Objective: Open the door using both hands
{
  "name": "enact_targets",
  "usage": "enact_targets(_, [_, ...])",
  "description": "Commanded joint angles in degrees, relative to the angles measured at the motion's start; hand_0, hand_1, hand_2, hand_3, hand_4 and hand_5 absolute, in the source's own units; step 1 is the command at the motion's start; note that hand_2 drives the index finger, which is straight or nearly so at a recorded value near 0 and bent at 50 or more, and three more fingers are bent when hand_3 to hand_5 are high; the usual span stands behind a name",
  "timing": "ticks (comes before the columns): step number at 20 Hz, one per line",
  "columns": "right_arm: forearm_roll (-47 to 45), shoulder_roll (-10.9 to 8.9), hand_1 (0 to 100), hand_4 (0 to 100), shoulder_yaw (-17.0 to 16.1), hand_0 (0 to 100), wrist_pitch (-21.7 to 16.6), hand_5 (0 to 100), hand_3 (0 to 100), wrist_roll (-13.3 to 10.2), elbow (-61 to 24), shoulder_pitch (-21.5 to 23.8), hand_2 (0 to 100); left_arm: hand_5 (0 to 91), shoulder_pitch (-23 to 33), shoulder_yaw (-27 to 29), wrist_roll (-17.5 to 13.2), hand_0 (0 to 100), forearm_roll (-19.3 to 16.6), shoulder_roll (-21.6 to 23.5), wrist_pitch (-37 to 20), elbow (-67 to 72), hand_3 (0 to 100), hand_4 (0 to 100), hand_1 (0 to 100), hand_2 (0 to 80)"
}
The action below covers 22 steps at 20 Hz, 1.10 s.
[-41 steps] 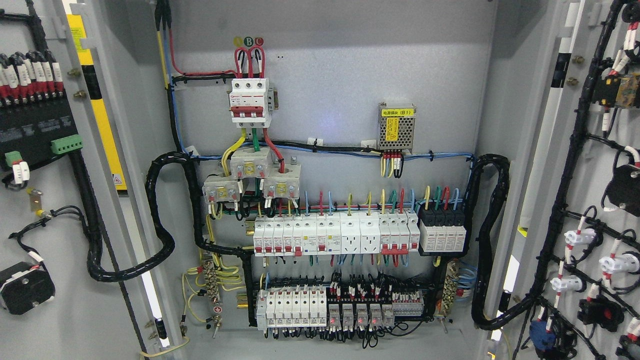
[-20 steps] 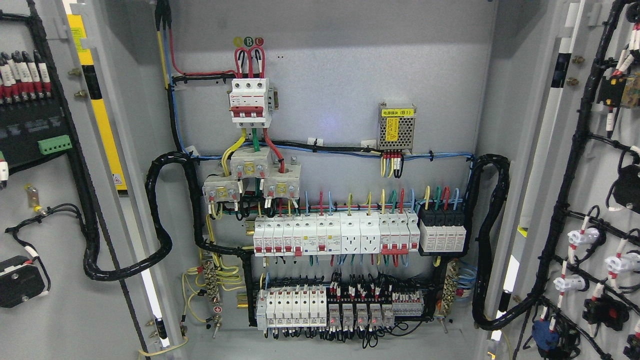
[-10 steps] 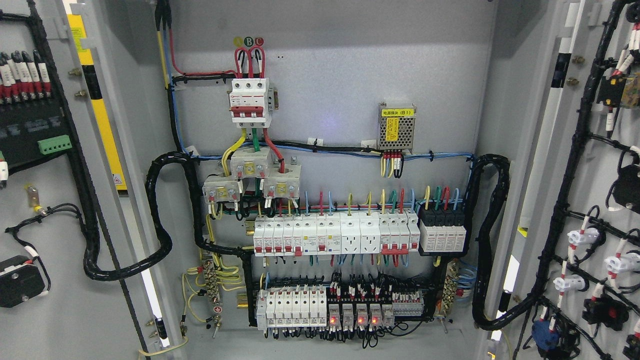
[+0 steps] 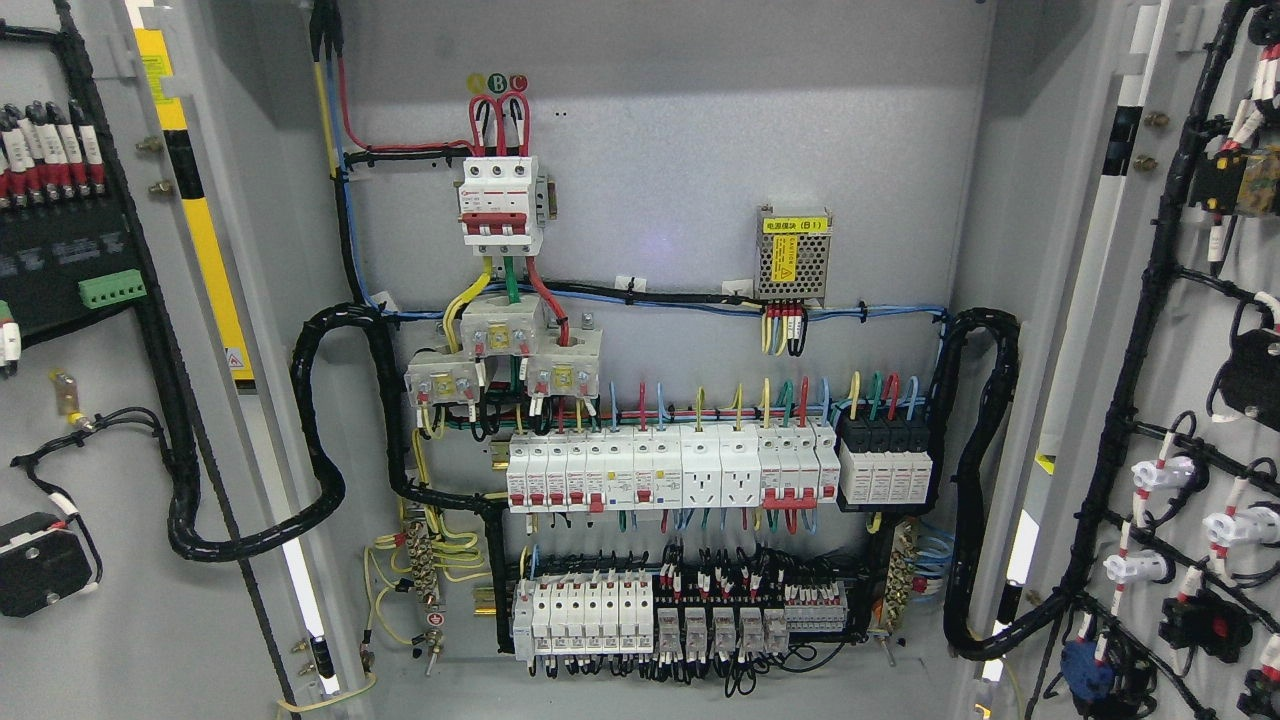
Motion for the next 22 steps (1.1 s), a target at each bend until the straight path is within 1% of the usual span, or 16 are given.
enact_targets(1, [0.1,-0.47,7,0,6.6,21,0.0,0,0,0.0,-0.1,-0.9,0,0.0,4.8,-4.6,0.2,0,-2.6,-6.2,-0.5,-9.3,36,18,13,19.9])
enact_targets(2, [0.2,-0.47,7,0,8.2,21,0.0,0,0,0.0,-0.1,-0.9,0,0.0,5.3,-5.9,0.2,0,-5.2,-7.8,-1.3,-9.8,36,17,12,18.8])
enact_targets(4, [0.6,-0.56,7,0,12.3,21,0.4,0,0,0.0,0.4,-1.0,0,0.0,5.7,-9.2,0.2,0,-12.8,-12.4,-5.3,-9.6,35,15,12,17.4])
enact_targets(6, [0.8,-1.52,7,0,17.2,21,0.6,0,0,0.0,2.2,-1.0,0,0.0,6.6,-12.5,0.1,0,-20.4,-17.5,-8.9,-8.6,34,13,12,15.9])
enact_targets(8, [1.0,-1.61,7,0,21.6,21,0.7,0,0,0.0,5.9,-0.8,0,0.0,7.6,-15.3,0.1,0,-25.3,-21.9,-11.0,-6.6,33,12,12,15.0])
enact_targets(9, [1.0,-1.53,7,0,23.6,21,0.7,0,0,0.1,8.3,-0.7,0,0.0,8.1,-16.8,0.1,0,-26.7,-22.1,-12.2,-5.2,33,11,12,14.6])
enact_targets(10, [1.0,-1.44,7,0,25.5,21,0.5,0,0,0.2,11.2,-0.7,0,0.0,8.6,-19.0,0.2,0,-27.1,-21.8,-14.3,-2.6,33,11,12,14.5])
enact_targets(11, [1.0,-1.35,7,0,27.6,21,0.3,0,0,0.4,14.5,-0.7,0,0.0,8.6,-20.5,0.4,0,-27.2,-21.7,-16.9,0.6,30,9,12,13.5])
enact_targets(12, [1.0,-1.26,7,0,29.4,21,0.2,0,0,0.6,17.4,-0.7,0,0.0,8.7,-21.2,0.4,0,-27.3,-21.7,-19.6,4.2,25,6,12,11.7])
enact_targets(13, [1.0,-1.09,7,0,30.9,21,0.1,0,0,0.7,20.2,-0.7,0,0.0,8.7,-21.8,0.6,0,-27.3,-21.7,-21.6,7.6,23,5,12,10.6])
enact_targets(15, [1.1,-1.09,7,0,33.5,21,0.0,0,0,0.7,26.3,-0.7,0,0.0,8.7,-22.2,0.8,0,-27.3,-21.9,-22.4,12.7,19,3,12,9.1])
enact_targets(16, [1.2,-1.0,7,0,34.5,21,0.0,0,0,0.7,29.8,-0.8,0,0.0,8.5,-22.2,1.1,0,-27.1,-22.0,-22.6,15.3,18,2,11,8.9])
enact_targets(18, [1.1,-0.83,7,0,36.1,21,0.0,0,0,0.8,36.3,-1.0,0,0.0,7.8,-22.1,1.6,0,-26.7,-22.4,-23.7,21.3,13,0,11,7.2])
enact_targets(20, [0.9,0.84,7,0,37.0,21,0.0,0,0,0.7,43.2,-1.2,0,0.0,6.0,-21.6,1.8,0,-26.7,-23.1,-24.9,27.9,9,0,11,6.2])
enact_targets(22, [0.8,2.68,7,0,37.0,21,0.0,0,0,0.7,49.1,-1.3,0,0.0,4.6,-21.5,1.8,0,-26.7,-24.0,-25.2,34.0,7,0,10,5.6])
